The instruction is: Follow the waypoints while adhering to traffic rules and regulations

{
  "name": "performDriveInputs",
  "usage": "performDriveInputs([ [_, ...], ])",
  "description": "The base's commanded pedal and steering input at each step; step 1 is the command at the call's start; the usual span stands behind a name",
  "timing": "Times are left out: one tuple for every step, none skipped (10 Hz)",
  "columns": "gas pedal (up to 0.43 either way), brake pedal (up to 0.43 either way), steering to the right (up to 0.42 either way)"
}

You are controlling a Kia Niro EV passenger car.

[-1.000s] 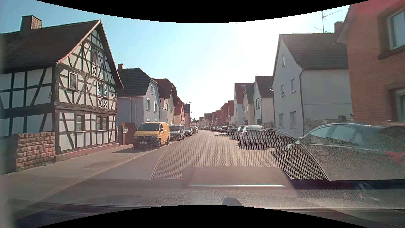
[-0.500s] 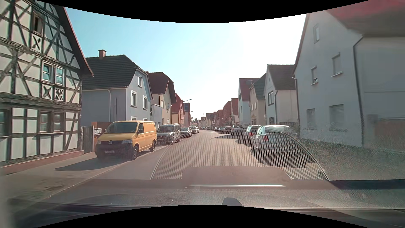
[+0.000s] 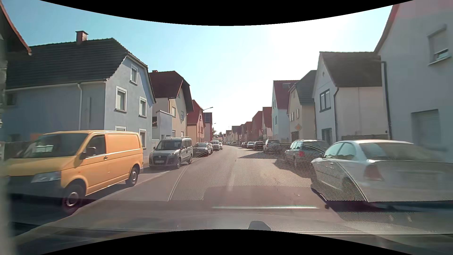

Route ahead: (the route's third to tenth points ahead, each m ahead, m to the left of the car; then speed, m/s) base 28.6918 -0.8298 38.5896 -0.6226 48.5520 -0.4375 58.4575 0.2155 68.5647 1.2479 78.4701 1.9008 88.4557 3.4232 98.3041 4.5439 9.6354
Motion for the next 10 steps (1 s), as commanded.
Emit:
performDriveInputs([
  [0.028, 0.000, -0.007],
  [0.028, 0.000, -0.006],
  [0.028, 0.000, -0.006],
  [0.028, 0.000, -0.006],
  [0.028, 0.000, -0.006],
  [0.028, 0.000, -0.006],
  [0.028, 0.000, -0.006],
  [0.028, 0.000, -0.006],
  [0.028, 0.000, -0.006],
  [0.028, 0.000, -0.005],
])
